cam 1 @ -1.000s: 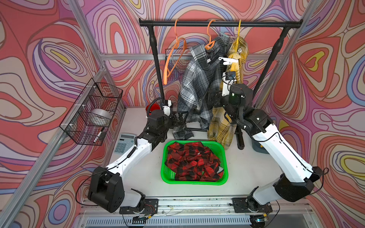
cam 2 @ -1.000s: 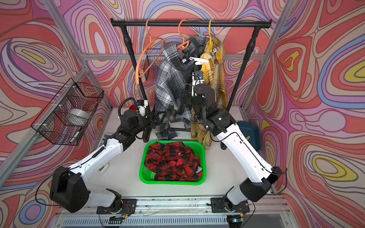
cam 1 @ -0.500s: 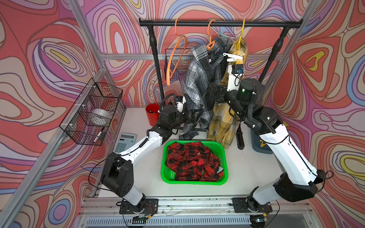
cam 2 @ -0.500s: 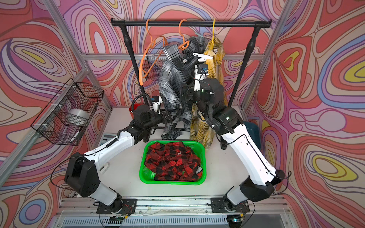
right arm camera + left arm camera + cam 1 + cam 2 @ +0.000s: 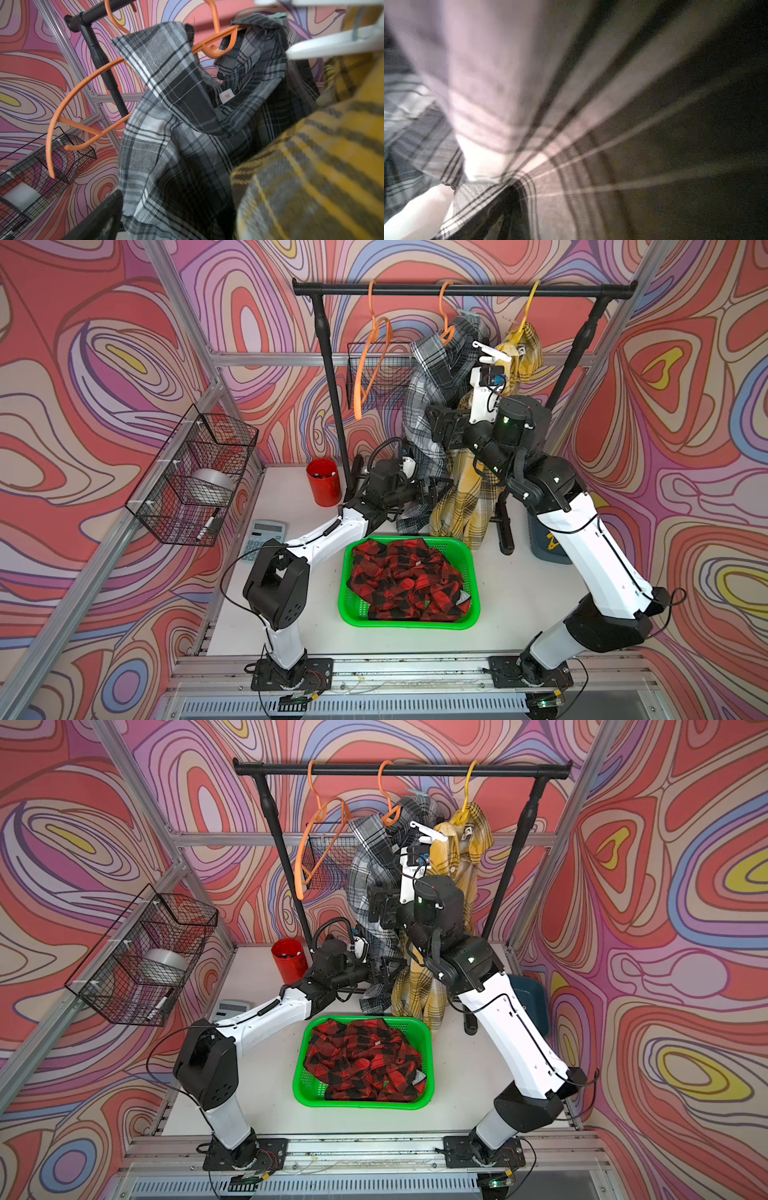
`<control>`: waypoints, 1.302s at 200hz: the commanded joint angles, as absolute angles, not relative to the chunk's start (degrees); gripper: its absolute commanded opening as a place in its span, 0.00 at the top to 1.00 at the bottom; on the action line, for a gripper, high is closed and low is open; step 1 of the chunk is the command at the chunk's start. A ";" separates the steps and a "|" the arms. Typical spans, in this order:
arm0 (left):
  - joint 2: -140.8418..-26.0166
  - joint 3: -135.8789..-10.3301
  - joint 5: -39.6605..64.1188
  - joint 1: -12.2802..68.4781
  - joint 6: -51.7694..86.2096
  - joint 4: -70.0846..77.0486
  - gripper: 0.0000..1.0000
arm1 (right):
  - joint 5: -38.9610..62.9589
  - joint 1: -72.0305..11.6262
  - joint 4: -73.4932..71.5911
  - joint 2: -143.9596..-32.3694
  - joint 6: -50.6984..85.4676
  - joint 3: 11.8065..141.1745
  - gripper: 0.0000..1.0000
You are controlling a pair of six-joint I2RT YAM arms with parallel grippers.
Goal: Remove the clothespins securing long-sleeve shirts to the hanger
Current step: Adjust the hanger on the clothesline.
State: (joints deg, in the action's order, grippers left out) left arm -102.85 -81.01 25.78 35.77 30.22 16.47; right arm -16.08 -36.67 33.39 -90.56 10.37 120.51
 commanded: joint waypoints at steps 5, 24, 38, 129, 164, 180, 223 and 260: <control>-103.94 -82.79 27.58 36.12 30.16 16.44 0.04 | -17.83 -36.30 30.93 -86.26 11.88 115.22 0.07; -104.40 -83.22 27.86 36.12 30.17 16.37 0.04 | -18.85 -36.38 30.86 -83.23 13.27 110.85 0.07; -104.49 -83.58 27.69 36.17 29.76 15.87 0.04 | -17.00 -36.31 30.50 -81.18 14.67 107.48 0.07; -105.37 -84.11 27.25 36.09 29.18 14.77 0.04 | -14.35 -48.76 27.93 -81.35 9.86 108.41 0.12; -105.77 -84.20 27.59 36.12 28.83 14.68 0.04 | -26.53 -53.24 29.19 -88.23 7.42 117.18 0.11; -106.06 -84.55 27.63 36.08 28.20 14.34 0.04 | -32.09 -54.15 28.82 -91.01 6.33 120.33 0.11; -107.50 -86.73 28.34 36.63 27.79 13.20 0.04 | -40.38 -54.23 27.76 -97.81 2.51 127.80 0.11; -109.30 -89.35 28.36 37.61 26.35 11.37 0.04 | -44.84 -54.28 27.30 -101.16 -1.02 132.45 0.13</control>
State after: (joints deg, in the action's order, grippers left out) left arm -107.63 -86.56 27.24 36.47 28.25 12.99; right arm -38.87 -54.04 28.25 -100.22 2.46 129.08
